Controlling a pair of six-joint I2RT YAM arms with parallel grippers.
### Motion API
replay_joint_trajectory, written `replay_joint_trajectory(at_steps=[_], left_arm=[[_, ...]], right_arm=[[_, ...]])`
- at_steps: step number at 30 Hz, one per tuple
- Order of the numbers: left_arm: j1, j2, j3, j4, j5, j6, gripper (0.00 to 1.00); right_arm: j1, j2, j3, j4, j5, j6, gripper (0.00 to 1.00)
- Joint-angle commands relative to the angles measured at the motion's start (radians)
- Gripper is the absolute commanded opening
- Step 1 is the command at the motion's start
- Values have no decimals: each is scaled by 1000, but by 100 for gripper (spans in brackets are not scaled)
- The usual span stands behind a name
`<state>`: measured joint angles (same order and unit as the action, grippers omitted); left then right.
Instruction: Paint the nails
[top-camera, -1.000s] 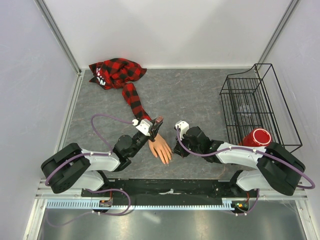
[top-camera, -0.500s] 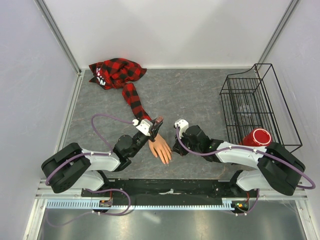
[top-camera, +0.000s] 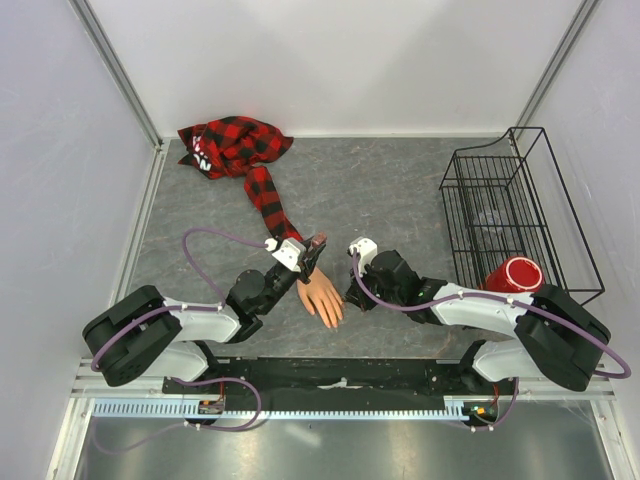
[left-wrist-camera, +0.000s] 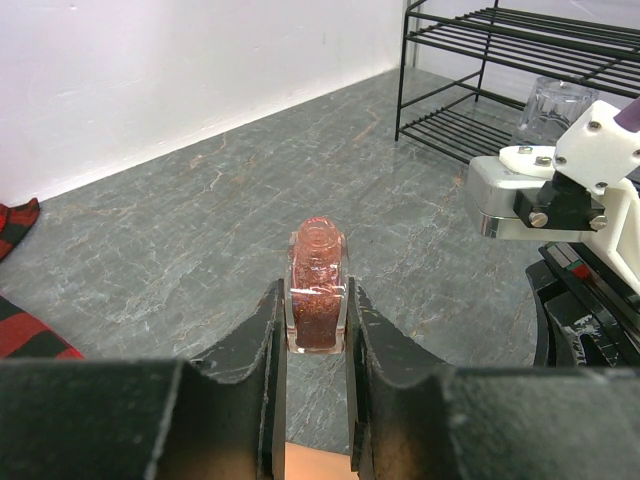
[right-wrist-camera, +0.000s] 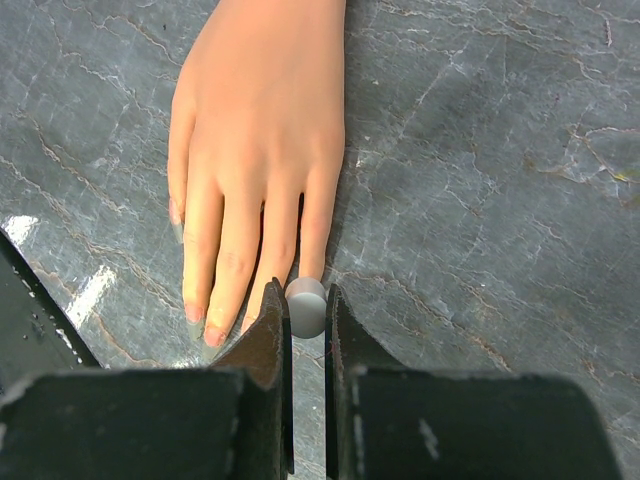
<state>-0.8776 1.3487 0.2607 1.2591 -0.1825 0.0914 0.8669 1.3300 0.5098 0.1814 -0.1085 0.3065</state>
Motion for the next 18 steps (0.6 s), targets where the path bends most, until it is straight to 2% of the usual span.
replay_joint_trajectory(at_steps=[1,18], left_arm=[[-6,6,26,65,-20,44,2],[-6,9,29,65,-20,42,2]], right_arm=[[6,-5,15,23,-6,-7,0],[6,-37,-24,15,-11,3,0]])
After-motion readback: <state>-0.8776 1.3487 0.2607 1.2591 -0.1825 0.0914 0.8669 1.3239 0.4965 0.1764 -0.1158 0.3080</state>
